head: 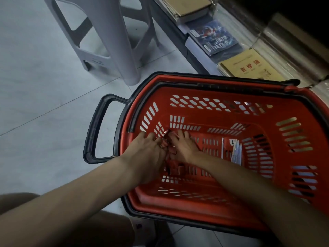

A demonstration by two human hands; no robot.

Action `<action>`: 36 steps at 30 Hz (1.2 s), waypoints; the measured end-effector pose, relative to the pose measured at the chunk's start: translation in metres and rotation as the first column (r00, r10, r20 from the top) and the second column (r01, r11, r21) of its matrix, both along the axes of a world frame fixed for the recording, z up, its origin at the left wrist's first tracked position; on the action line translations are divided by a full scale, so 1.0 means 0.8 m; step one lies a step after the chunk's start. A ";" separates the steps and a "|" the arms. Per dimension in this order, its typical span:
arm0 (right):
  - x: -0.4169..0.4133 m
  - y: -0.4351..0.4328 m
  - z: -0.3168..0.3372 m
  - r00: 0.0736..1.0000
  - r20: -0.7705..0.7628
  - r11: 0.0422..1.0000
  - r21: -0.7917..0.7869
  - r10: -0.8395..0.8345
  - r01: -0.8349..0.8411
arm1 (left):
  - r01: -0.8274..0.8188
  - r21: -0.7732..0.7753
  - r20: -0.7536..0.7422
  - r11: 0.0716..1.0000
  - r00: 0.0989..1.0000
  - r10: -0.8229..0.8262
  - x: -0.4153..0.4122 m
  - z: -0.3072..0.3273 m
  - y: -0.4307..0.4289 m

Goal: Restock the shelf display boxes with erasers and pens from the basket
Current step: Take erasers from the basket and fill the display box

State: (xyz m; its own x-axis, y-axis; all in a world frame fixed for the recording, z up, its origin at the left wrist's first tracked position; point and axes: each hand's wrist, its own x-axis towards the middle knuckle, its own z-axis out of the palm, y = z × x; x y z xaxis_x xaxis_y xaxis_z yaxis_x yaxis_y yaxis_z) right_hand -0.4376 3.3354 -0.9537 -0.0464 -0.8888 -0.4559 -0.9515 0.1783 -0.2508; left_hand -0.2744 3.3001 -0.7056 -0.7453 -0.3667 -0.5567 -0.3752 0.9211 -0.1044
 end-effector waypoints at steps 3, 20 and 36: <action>0.009 -0.006 -0.003 0.996 0.010 0.996 -0.028 -0.089 0.089 | -0.030 0.035 0.009 0.999 1.000 0.030 -0.001 -0.002 0.002; -0.011 -0.005 -0.004 0.996 0.021 0.996 -0.022 0.083 -0.083 | -0.007 0.013 0.020 1.000 1.000 0.007 0.005 -0.026 -0.011; -0.075 0.039 0.157 0.741 0.476 0.875 0.153 -0.473 0.460 | -0.541 0.631 -0.116 0.556 0.643 0.757 -0.025 -0.028 -0.021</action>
